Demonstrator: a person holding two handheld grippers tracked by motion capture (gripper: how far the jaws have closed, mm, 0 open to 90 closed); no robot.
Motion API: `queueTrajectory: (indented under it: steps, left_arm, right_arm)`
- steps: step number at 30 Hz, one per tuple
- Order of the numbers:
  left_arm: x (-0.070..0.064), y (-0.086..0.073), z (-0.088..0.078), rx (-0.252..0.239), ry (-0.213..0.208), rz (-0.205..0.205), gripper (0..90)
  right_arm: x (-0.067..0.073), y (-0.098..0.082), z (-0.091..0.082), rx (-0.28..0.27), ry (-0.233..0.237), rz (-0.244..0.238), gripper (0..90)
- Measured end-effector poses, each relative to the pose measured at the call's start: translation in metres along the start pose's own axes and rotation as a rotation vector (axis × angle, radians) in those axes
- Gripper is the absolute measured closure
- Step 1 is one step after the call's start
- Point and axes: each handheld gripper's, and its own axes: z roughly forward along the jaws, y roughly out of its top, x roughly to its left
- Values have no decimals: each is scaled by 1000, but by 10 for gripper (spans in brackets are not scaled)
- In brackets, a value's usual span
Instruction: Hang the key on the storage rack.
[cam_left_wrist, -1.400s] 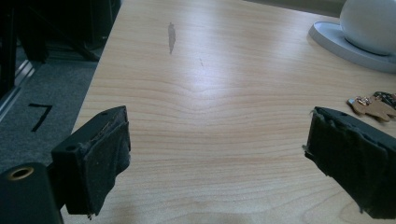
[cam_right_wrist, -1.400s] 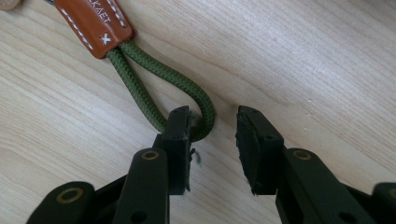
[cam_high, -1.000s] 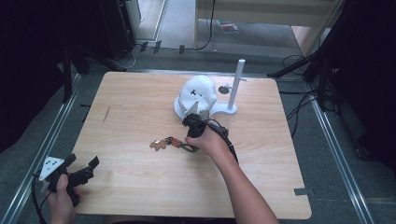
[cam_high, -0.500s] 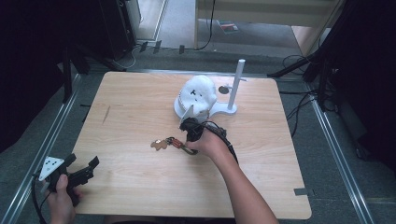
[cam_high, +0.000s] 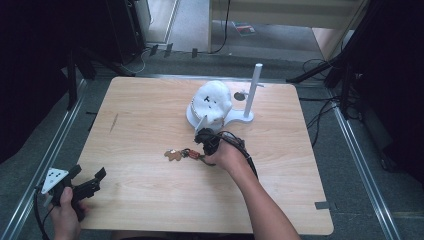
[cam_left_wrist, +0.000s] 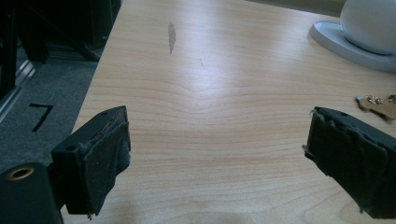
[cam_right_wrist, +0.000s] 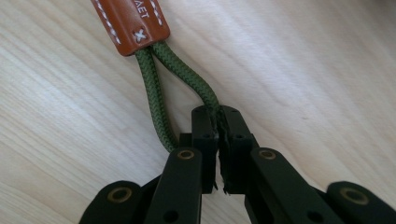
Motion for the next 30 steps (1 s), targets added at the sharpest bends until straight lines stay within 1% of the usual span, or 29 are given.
queueTrajectory:
  steps: [2,3,4,6,7,9,15,17,18,19,21,23,24,27,29,30]
  left_arm:
    - [0,0,0,1,0,0,72]
    - [0,0,0,1,0,1,72]
    - [0,0,1,1,-1,1,72]
    - [0,0,1,3,-1,3,72]
    - [0,0,1,4,-1,4,72]
    - [0,0,1,3,0,5,72]
    - [0,0,1,1,2,4,72]
    - [0,0,1,2,2,3,72]
    - [0,0,1,3,2,3,72]
    - [0,0,1,3,2,3,72]
    - [0,0,1,3,2,2,72]
    - [0,0,1,3,2,1,72]
    - [0,0,1,3,3,1,72]
    - [0,0,1,3,3,0,72]
    - [0,0,1,2,3,0,72]
    - [0,0,1,2,4,-1,72]
  right_arm:
    - [-6,-2,-6,-26,10,13,877]
    - [-9,-4,-11,-38,18,9,877]
    - [-11,-5,-17,-45,19,16,877]
    - [-16,-8,-29,-58,13,11,877]
    - [-17,-9,-35,-59,8,23,878]
    - [-21,-11,-46,-69,4,28,878]
    - [-33,-17,-74,-94,-6,44,878]
    - [-36,-18,-79,-94,-11,48,878]
    - [-37,-19,-83,-89,-8,59,878]
    - [-38,-19,-84,-94,-10,50,878]
    - [-41,-20,-90,-89,-6,74,878]
    - [-44,-21,-96,-83,-1,77,878]
    - [-44,-21,-98,-78,1,91,878]
    - [-48,-22,-106,-86,-6,92,878]
    - [-50,-22,-114,-87,-8,104,878]
    - [-51,-23,-116,-93,-10,99,878]
